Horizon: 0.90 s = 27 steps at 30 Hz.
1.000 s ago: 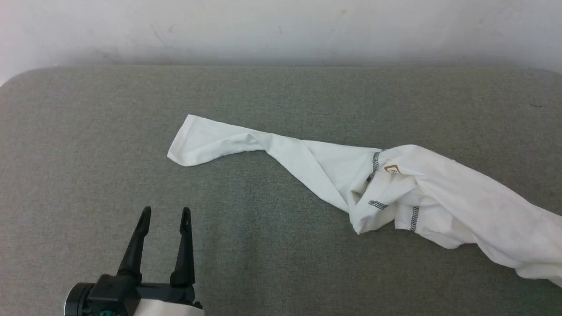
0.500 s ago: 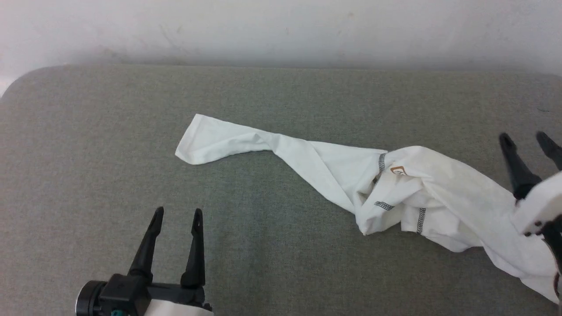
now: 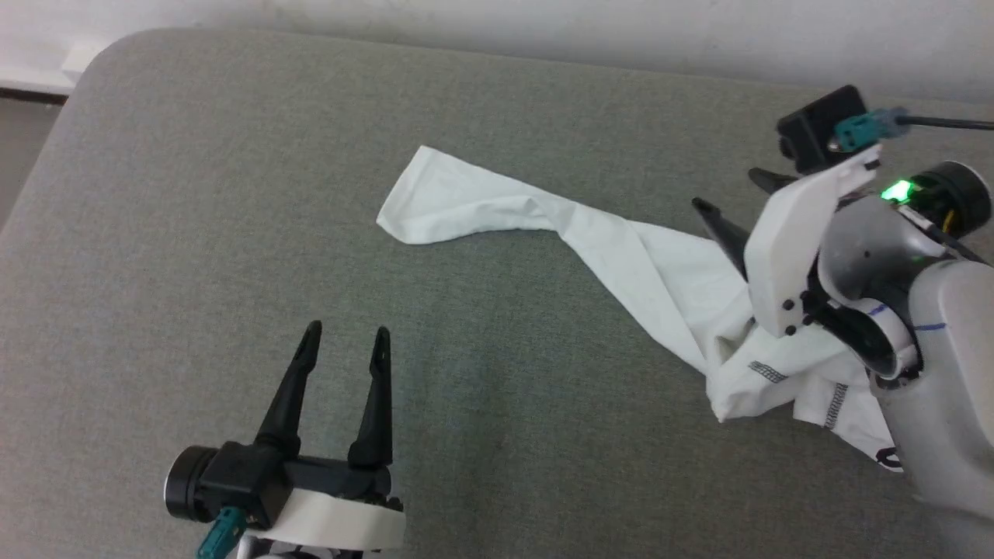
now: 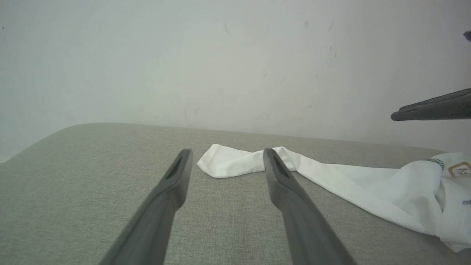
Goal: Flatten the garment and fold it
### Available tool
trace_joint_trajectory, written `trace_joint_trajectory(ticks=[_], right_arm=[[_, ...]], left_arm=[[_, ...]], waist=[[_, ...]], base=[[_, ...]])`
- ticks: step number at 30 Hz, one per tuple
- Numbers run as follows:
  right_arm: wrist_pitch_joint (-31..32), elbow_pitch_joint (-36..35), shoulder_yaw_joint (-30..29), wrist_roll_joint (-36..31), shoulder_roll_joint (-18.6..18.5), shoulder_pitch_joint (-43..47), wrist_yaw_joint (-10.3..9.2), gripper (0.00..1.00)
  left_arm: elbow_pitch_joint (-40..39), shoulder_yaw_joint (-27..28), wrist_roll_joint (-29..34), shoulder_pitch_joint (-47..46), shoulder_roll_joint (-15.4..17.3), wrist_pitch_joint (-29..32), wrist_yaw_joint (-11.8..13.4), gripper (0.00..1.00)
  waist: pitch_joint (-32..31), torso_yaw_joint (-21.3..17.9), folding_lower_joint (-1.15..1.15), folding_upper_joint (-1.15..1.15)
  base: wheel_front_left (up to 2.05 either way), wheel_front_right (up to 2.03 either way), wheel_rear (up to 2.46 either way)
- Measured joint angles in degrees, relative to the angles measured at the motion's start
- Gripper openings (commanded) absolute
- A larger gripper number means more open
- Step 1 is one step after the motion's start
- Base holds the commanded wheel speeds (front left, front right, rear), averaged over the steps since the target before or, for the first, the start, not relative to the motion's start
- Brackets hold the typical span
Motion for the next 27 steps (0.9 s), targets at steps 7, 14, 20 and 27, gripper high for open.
trace_joint_trajectory(ticks=[7, 14, 20, 27], right_arm=[[5.2, 10.9, 10.9, 1.5, -2.8, -6.9, 0.01, 1.0], [5.6, 20.3, 14.7, 0.9, -2.9, -9.9, 0.01, 1.0], [2.9, 23.4, 13.5, -0.1, -2.0, -12.4, 0.01, 0.0], [-5.0, 24.3, 7.4, 0.3, 1.0, -13.5, 0.01, 0.0]], left_arm=[[1.2, -2.8, -1.7, -3.0, 0.0, 0.0, -0.1, 1.0], [1.7, -5.9, -3.2, -5.0, -0.1, 0.0, 0.2, 1.0], [2.2, -6.9, -3.6, -5.9, -0.1, 0.0, 1.0, 1.0], [2.8, -5.9, -3.1, -6.2, -0.1, 0.0, 1.1, 1.0]], waist=[[3.3, 4.4, 0.01, 0.0], [6.2, 8.2, 0.0, 0.0], [8.6, 9.8, 0.0, 0.0], [7.8, 8.4, 0.0, 0.0]], base=[[0.0, 0.0, 0.0], [0.0, 0.0, 0.0], [0.0, 0.0, 0.0], [0.0, 0.0, 0.0]])
